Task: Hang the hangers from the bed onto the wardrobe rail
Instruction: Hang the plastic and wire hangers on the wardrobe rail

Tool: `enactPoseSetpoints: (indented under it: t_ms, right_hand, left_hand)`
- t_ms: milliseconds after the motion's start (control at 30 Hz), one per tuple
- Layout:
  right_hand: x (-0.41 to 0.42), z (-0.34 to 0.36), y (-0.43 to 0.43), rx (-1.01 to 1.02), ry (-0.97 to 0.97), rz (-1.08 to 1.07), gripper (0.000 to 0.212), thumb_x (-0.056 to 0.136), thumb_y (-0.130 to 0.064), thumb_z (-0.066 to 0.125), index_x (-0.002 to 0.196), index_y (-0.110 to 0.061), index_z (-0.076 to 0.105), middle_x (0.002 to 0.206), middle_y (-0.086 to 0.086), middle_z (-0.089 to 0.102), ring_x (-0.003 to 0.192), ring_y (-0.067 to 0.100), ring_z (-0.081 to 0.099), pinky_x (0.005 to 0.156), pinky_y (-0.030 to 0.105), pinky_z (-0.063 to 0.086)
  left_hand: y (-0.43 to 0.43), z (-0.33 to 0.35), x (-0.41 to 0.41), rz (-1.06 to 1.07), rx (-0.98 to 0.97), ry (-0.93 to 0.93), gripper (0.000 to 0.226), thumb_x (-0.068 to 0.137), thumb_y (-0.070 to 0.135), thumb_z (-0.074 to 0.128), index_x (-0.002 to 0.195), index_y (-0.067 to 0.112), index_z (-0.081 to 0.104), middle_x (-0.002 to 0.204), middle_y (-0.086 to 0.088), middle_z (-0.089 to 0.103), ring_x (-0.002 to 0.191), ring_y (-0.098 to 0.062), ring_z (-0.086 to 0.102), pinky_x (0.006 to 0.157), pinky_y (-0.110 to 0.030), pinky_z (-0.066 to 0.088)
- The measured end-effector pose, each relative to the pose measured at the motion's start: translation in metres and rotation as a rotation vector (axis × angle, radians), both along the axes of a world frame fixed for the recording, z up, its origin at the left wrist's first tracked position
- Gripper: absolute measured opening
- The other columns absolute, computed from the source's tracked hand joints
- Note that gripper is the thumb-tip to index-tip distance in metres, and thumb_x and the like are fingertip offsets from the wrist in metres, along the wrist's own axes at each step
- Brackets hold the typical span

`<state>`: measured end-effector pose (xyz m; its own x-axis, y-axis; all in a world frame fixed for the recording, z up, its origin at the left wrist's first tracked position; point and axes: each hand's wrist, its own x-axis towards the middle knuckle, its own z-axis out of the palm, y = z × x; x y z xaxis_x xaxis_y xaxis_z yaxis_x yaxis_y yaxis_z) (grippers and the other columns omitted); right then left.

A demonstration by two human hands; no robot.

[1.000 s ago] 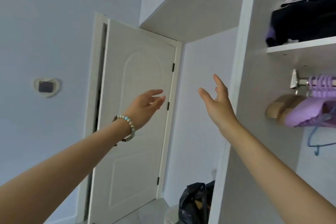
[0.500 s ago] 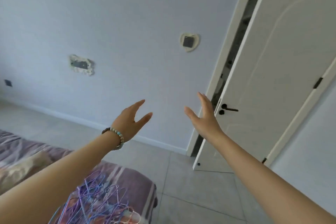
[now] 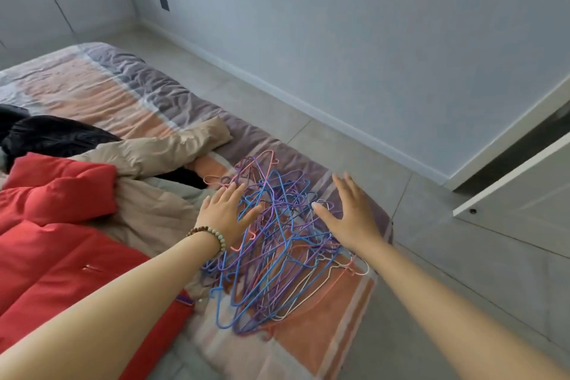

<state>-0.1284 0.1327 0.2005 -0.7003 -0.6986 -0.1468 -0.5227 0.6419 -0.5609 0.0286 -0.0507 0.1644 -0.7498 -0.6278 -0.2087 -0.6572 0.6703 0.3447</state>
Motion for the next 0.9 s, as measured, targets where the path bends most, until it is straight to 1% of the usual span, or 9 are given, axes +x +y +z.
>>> enactPoseSetpoints:
  t_ms: [133, 333, 467, 567, 700, 767, 800, 867, 900]
  right_hand:
    - [0.017, -0.084, -0.010, 0.084, -0.122, 0.008, 0.080, 0.087, -0.055, 0.052, 0.151, -0.028, 0.012, 0.160, -0.006, -0.002, 0.147, 0.014, -0.001, 0.119, 0.039, 0.009]
    - [0.035, -0.177, -0.020, 0.160, -0.254, 0.012, 0.077, 0.088, -0.051, 0.054, 0.150, -0.029, 0.015, 0.159, -0.008, 0.002, 0.147, 0.014, 0.005, 0.117, 0.036, 0.012]
    - [0.043, -0.221, -0.031, 0.181, -0.294, 0.051, 0.074, 0.089, -0.051, 0.051, 0.150, -0.029, 0.015, 0.159, -0.009, 0.002, 0.146, 0.012, 0.005, 0.117, 0.035, 0.012]
    - [0.050, -0.246, -0.036, 0.197, -0.323, 0.087, 0.074, 0.090, -0.054, 0.049, 0.150, -0.031, 0.013, 0.159, -0.012, -0.002, 0.146, 0.009, 0.001, 0.119, 0.036, 0.012]
    - [0.058, -0.272, -0.038, 0.243, -0.328, 0.149, 0.073, 0.091, -0.056, 0.044, 0.151, -0.031, 0.010, 0.159, -0.012, -0.007, 0.146, 0.009, -0.009, 0.119, 0.037, 0.005]
    - [0.061, -0.281, -0.037, 0.283, -0.289, 0.185, 0.071, 0.092, -0.057, 0.040, 0.151, -0.031, 0.011, 0.158, -0.011, -0.013, 0.145, 0.010, -0.014, 0.118, 0.038, 0.002]
    - [0.062, -0.284, -0.036, 0.299, -0.272, 0.201, 0.069, 0.092, -0.058, 0.039, 0.151, -0.032, 0.011, 0.157, -0.011, -0.016, 0.145, 0.010, -0.016, 0.118, 0.038, 0.000]
    - [0.064, -0.287, -0.033, 0.313, -0.256, 0.218, 0.068, 0.093, -0.058, 0.036, 0.151, -0.033, 0.012, 0.157, -0.010, -0.020, 0.144, 0.011, -0.019, 0.118, 0.039, 0.000]
    - [0.064, -0.287, -0.033, 0.316, -0.255, 0.223, 0.067, 0.093, -0.058, 0.035, 0.151, -0.033, 0.012, 0.156, -0.010, -0.021, 0.144, 0.011, -0.020, 0.119, 0.039, 0.000]
  left_hand:
    - [-0.007, -0.071, 0.020, 0.046, 0.069, -0.153, 0.076, 0.088, 0.066, 0.027, 0.149, 0.024, 0.011, 0.157, 0.001, 0.010, 0.144, -0.021, 0.012, 0.118, -0.042, 0.011]
    - [-0.014, -0.143, 0.025, 0.083, 0.119, -0.218, 0.081, 0.086, 0.066, 0.033, 0.149, 0.022, 0.008, 0.158, 0.000, 0.006, 0.144, -0.021, 0.012, 0.118, -0.041, 0.015]
    - [-0.016, -0.176, 0.016, 0.115, 0.165, -0.220, 0.087, 0.083, 0.068, 0.040, 0.149, 0.023, 0.004, 0.158, -0.002, 0.000, 0.144, -0.023, 0.010, 0.117, -0.041, 0.017]
    - [-0.016, -0.199, 0.009, 0.098, 0.177, -0.225, 0.088, 0.081, 0.069, 0.043, 0.149, 0.030, 0.004, 0.158, 0.000, -0.002, 0.145, -0.024, 0.005, 0.117, -0.041, 0.016]
    - [-0.012, -0.222, 0.000, 0.090, 0.178, -0.251, 0.092, 0.078, 0.069, 0.047, 0.148, 0.034, -0.002, 0.157, 0.000, -0.009, 0.146, -0.024, -0.004, 0.118, -0.043, 0.013]
    - [-0.009, -0.230, -0.003, 0.097, 0.194, -0.265, 0.088, 0.081, 0.065, 0.048, 0.147, 0.036, -0.002, 0.157, -0.001, -0.012, 0.145, -0.025, -0.007, 0.118, -0.043, 0.013]
    - [-0.008, -0.232, -0.004, 0.094, 0.206, -0.275, 0.082, 0.084, 0.060, 0.048, 0.147, 0.039, 0.000, 0.157, -0.002, -0.013, 0.145, -0.025, -0.006, 0.117, -0.044, 0.014]
    - [-0.006, -0.237, -0.005, 0.090, 0.220, -0.284, 0.068, 0.092, 0.046, 0.047, 0.144, 0.045, 0.003, 0.157, -0.004, -0.014, 0.145, -0.026, 0.000, 0.117, -0.044, 0.017]
    - [-0.006, -0.237, -0.005, 0.092, 0.210, -0.285, 0.064, 0.094, 0.039, 0.045, 0.144, 0.046, 0.004, 0.157, -0.004, -0.013, 0.145, -0.027, 0.007, 0.116, -0.044, 0.019]
